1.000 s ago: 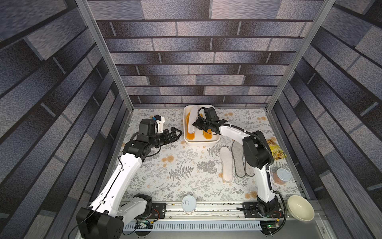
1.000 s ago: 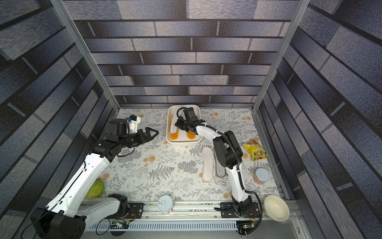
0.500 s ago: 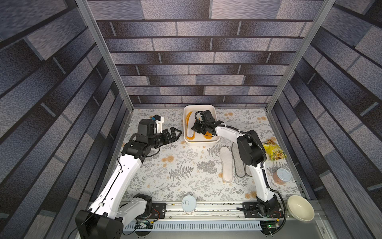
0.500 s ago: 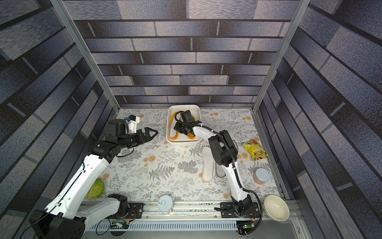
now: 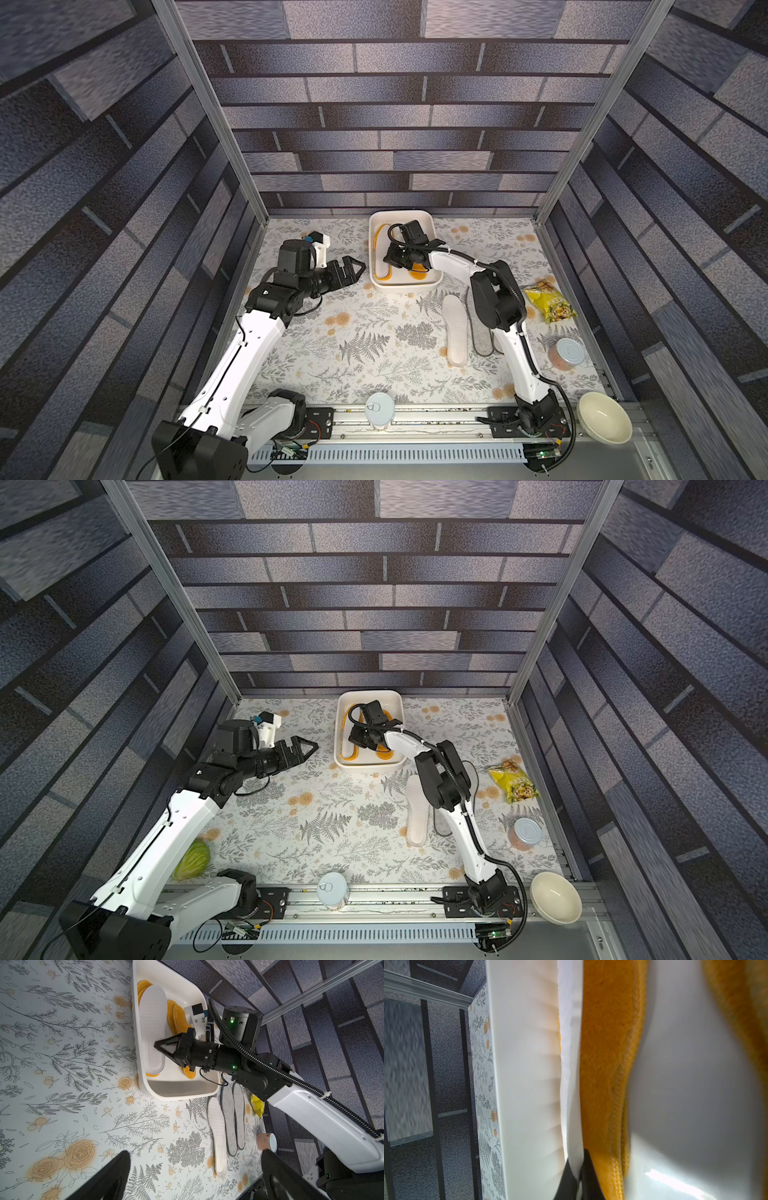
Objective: Put the insoles into the storage box
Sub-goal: Place the insole in the storage box.
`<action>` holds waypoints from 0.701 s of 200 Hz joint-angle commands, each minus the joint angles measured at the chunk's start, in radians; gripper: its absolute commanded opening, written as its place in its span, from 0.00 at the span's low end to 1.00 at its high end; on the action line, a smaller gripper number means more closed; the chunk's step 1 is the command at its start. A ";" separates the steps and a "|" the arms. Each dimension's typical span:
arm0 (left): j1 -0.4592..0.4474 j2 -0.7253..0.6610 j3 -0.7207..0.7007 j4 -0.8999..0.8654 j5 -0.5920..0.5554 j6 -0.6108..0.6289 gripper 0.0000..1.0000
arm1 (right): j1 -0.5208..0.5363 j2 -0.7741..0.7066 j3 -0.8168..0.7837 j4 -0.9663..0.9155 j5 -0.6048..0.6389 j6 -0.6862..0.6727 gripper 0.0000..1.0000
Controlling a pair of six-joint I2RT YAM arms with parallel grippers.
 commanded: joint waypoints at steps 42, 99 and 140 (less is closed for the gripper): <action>0.006 0.006 -0.016 0.016 0.012 -0.012 1.00 | 0.002 0.009 0.001 0.027 -0.063 -0.033 0.00; 0.005 0.008 -0.018 0.017 0.013 -0.014 1.00 | 0.002 0.014 0.016 0.013 -0.082 -0.052 0.00; 0.006 0.005 -0.018 0.015 0.013 -0.016 1.00 | -0.001 0.012 -0.001 0.005 -0.064 -0.031 0.00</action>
